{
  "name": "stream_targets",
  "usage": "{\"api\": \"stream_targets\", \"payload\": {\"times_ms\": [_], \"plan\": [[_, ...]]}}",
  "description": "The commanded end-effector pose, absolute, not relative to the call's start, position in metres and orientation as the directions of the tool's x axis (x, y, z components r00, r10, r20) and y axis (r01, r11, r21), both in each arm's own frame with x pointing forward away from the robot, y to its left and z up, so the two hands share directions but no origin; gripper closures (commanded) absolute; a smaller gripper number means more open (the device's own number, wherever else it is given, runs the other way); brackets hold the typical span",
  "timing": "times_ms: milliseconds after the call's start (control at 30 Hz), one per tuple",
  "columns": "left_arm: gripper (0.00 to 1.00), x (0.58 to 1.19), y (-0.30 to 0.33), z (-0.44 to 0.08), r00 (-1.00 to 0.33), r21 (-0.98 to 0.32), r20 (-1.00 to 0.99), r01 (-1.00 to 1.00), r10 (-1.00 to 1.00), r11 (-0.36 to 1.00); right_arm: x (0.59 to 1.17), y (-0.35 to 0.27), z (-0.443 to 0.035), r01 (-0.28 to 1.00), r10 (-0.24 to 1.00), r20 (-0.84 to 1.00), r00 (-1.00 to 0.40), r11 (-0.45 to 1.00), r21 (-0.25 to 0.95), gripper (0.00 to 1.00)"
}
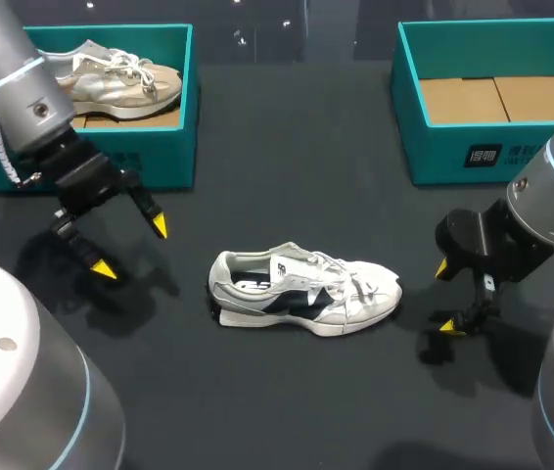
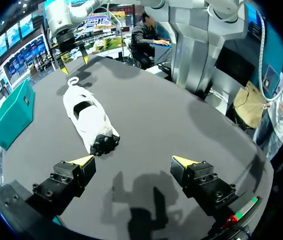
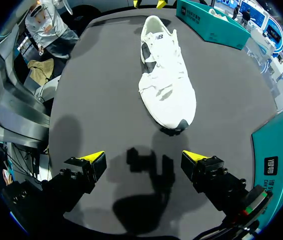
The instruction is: Take the shoe out of the shoebox, open the shoe tongue, remove and reinsert the insole, then place the shoe into the shoebox
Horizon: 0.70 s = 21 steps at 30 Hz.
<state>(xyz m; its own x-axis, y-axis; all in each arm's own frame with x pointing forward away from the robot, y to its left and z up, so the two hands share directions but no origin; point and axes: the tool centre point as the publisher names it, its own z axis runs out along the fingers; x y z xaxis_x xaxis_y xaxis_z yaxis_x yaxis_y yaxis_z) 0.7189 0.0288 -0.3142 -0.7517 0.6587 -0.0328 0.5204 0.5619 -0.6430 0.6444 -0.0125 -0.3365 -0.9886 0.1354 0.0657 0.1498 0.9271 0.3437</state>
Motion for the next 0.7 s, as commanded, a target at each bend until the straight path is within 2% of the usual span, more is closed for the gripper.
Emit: {"api": "stream_targets", "payload": {"times_ms": [33, 433, 700], "plan": [[0.0, 0.714, 0.035, -0.329, -0.886, -0.794, -0.062, 0.322, 0.459, 0.516, 0.643, -0.013, -0.336, 0.149, 0.136, 0.063, -0.989, 0.927, 0.345, 0.0], [0.0, 0.714, 0.034, -0.333, -0.896, -0.784, -0.081, 0.328, 0.438, 0.526, 0.643, -0.013, -0.336, 0.149, 0.136, 0.063, -0.989, 0.927, 0.345, 0.0], [0.0, 0.724, 0.037, -0.359, -0.941, -0.884, 0.053, 0.111, 0.334, 0.453, 0.643, -0.013, -0.336, 0.149, 0.136, 0.063, -0.989, 0.927, 0.345, 0.0]]}}
